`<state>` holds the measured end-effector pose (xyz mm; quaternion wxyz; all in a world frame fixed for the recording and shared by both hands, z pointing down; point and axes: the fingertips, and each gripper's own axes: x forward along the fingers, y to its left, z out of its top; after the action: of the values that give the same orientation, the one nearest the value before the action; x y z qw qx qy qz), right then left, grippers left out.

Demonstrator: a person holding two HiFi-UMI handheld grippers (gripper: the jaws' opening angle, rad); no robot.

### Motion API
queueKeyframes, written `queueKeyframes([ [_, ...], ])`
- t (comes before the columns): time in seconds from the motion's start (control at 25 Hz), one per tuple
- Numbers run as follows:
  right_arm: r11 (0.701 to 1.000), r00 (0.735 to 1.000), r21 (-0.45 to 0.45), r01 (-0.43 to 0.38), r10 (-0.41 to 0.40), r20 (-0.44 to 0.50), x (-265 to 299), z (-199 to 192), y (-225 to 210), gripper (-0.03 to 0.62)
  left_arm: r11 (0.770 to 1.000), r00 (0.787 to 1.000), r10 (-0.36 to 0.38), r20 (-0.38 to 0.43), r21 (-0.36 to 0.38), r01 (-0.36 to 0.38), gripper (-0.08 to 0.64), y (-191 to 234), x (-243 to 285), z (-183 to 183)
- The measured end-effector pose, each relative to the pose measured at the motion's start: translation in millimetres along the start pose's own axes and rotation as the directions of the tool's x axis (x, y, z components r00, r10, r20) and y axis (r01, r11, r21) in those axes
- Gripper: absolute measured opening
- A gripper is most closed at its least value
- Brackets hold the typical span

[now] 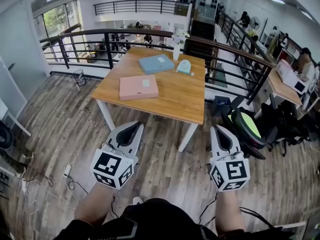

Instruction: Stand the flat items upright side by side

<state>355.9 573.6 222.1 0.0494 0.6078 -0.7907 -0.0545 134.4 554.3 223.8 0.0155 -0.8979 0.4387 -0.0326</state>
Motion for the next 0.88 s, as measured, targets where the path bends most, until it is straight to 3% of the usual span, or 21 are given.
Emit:
queueKeyframes([
  [0.44,1.0,1.0,0.021,-0.006,0.006,0.018,4,3,5,0.021,1.0,1.0,-0.01,0.015,-0.007,0.01,0.042,5,-7,1],
  [0.52,1.0,1.0,0.028,-0.005,0.004,0.015,6,2,6,0.066,1.0,0.999,-0.03,0.026,-0.005,0.031,0.106,2,-10,4],
  [0.64,0.999,1.0,0.043,-0.006,0.005,0.021,5,3,7,0.085,1.0,0.999,-0.017,0.037,-0.022,0.017,0.104,4,-13,6],
  [0.72,0.999,0.999,0.045,-0.025,0.024,0.024,6,4,10,0.155,1.0,1.0,-0.007,0.027,-0.028,0.008,0.109,7,-13,2],
  [0.8,0.998,0.999,0.044,-0.039,0.039,0.019,8,3,13,0.229,1.0,1.0,0.009,0.029,-0.026,-0.008,0.21,12,-14,0],
  [0.88,0.998,0.999,0.045,-0.039,0.038,0.016,10,2,15,0.255,0.999,0.999,0.032,0.033,-0.027,-0.031,0.272,19,-15,-2],
])
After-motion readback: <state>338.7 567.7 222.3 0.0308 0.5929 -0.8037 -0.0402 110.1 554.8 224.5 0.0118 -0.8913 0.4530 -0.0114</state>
